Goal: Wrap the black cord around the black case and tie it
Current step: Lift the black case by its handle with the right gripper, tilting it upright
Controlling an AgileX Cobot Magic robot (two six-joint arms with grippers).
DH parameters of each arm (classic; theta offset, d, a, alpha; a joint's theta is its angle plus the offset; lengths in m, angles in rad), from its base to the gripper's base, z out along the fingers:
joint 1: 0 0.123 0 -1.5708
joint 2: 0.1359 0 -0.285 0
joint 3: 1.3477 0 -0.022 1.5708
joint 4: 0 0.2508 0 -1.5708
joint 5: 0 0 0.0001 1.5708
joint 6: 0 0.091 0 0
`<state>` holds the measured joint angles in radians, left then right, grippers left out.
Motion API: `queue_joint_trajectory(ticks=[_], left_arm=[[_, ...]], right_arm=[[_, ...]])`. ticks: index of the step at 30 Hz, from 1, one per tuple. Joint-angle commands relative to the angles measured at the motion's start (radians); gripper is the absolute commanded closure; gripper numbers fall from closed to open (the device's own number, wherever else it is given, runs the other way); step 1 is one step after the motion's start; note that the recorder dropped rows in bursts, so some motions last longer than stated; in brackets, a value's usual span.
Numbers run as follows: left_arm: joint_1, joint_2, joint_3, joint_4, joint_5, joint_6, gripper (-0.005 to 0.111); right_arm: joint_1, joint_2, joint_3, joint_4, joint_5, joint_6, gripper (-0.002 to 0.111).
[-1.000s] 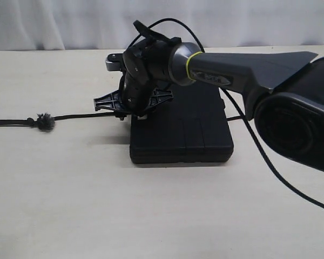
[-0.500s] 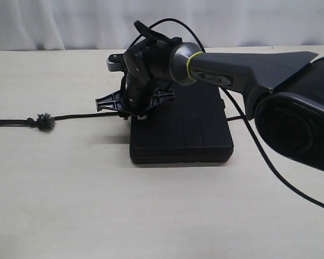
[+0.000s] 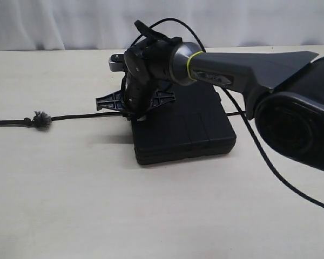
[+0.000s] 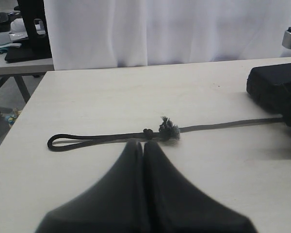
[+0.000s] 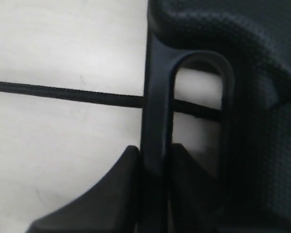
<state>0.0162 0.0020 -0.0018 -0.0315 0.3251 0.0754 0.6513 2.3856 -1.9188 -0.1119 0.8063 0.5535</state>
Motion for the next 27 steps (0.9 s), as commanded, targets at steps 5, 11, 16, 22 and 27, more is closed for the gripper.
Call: queue_joint_trajectory(ticks=[5, 11, 16, 22, 27], left_arm=[[-0.003, -0.002, 0.002, -0.007, -0.016, -0.001, 0.107], [-0.003, -0.002, 0.002, -0.007, -0.016, -0.001, 0.107], [-0.003, -0.002, 0.002, -0.007, -0.016, -0.001, 0.107], [-0.003, -0.002, 0.002, -0.007, -0.016, -0.001, 0.107], [-0.003, -0.002, 0.002, -0.007, -0.016, -0.001, 0.107]], right_arm=[[0.002, -0.052, 0.0, 0.025, 0.017, -0.018, 0.104], [0.002, -0.143, 0.0, 0.025, 0.107, -0.036, 0.104], [-0.002, -0.251, 0.0, 0.03, 0.188, -0.051, 0.104], [-0.097, -0.383, 0.0, 0.343, 0.23, -0.183, 0.104], [-0.182, -0.44, 0.0, 0.534, 0.314, -0.274, 0.104]])
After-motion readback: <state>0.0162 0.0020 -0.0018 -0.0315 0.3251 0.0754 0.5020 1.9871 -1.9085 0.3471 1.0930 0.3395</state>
